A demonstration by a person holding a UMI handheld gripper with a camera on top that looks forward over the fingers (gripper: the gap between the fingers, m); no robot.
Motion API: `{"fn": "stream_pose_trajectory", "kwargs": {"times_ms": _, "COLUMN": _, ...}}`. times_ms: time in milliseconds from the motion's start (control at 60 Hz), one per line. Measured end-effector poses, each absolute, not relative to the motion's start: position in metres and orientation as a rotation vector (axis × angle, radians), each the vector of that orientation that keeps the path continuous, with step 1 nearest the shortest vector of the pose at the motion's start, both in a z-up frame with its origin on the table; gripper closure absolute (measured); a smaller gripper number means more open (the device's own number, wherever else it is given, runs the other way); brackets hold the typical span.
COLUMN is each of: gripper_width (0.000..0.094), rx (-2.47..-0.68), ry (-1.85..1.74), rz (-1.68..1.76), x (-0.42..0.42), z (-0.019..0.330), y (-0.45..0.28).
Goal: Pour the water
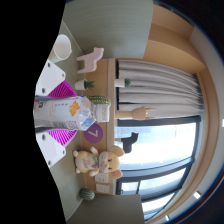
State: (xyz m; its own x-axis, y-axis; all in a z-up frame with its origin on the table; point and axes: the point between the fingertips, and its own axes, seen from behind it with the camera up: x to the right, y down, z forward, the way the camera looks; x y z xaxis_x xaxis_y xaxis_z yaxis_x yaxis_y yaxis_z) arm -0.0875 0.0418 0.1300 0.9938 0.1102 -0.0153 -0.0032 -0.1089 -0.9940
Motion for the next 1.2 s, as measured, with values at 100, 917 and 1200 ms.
{"fn": "stream_pose_trajectory", "kwargs": {"times_ms": 100, "gripper_width": 0.058, "rx": -1.68, "ry": -0.08, "rz": 0.087, "x": -0.086, "z": 0.128, "y": 0.041}}
{"fn": "stream_pose_trajectory", "kwargs": {"times_ms": 917, "gripper_width": 0.0091, "rx": -1.896, "ry": -0.036, "rz": 0.143, "x": -0.12, "z": 0.072, "y": -0.128}}
{"fn": "stream_pose_trajectory", "kwargs": {"times_ms": 1200, "gripper_width": 0.0081, "rx": -1.892, "ry": -0.046, "rz": 0.121, "x": -0.135, "z": 0.118, "y": -0.191}}
